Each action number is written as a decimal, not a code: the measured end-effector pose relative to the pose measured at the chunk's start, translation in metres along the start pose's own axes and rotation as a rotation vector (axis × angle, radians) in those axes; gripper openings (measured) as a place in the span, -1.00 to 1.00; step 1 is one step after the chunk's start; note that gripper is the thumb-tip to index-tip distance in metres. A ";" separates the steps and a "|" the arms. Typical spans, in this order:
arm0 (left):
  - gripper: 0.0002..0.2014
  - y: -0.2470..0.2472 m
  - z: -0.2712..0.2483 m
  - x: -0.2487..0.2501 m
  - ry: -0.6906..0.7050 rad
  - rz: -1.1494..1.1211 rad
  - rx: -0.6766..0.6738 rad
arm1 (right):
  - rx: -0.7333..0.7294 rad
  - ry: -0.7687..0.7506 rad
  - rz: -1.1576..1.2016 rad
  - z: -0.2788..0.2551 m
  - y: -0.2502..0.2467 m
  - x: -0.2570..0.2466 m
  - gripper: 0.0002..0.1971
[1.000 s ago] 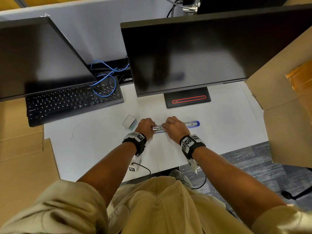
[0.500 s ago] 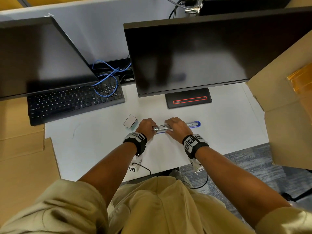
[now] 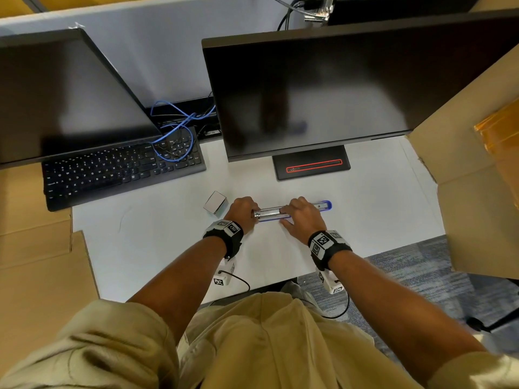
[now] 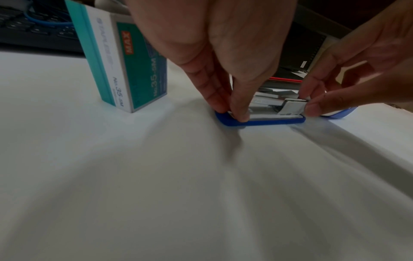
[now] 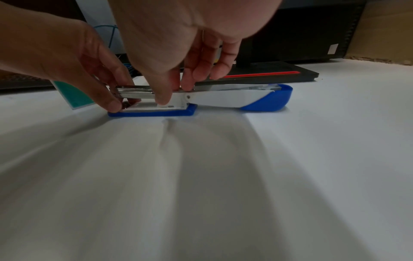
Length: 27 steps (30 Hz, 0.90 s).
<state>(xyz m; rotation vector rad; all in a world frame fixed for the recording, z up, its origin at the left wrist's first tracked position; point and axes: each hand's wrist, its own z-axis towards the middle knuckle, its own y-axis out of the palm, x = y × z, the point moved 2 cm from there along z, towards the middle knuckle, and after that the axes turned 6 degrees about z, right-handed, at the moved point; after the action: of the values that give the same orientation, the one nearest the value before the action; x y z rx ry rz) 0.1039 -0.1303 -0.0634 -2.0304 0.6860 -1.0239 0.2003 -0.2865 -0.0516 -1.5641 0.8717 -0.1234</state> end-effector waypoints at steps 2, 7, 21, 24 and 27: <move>-0.84 0.001 0.000 0.000 -0.003 0.001 0.003 | -0.006 -0.029 -0.001 0.001 0.002 -0.006 -0.67; -0.83 0.004 0.001 0.000 -0.024 -0.007 0.005 | -0.027 -0.104 -0.009 0.002 0.010 -0.017 -0.72; -0.81 0.005 0.002 -0.005 0.012 0.055 -0.015 | -0.076 0.123 -0.260 0.005 -0.026 0.049 -0.64; -0.80 0.008 0.001 -0.006 0.006 0.067 0.008 | -0.150 0.196 -0.303 0.004 -0.031 0.052 -0.68; -0.81 0.010 0.002 -0.006 0.011 0.077 0.014 | -0.144 0.218 -0.240 0.005 -0.033 0.051 -0.67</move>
<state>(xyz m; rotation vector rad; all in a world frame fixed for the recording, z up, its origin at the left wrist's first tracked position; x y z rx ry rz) 0.1011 -0.1306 -0.0747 -1.9728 0.7548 -0.9928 0.2538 -0.3145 -0.0437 -1.8120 0.8730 -0.4176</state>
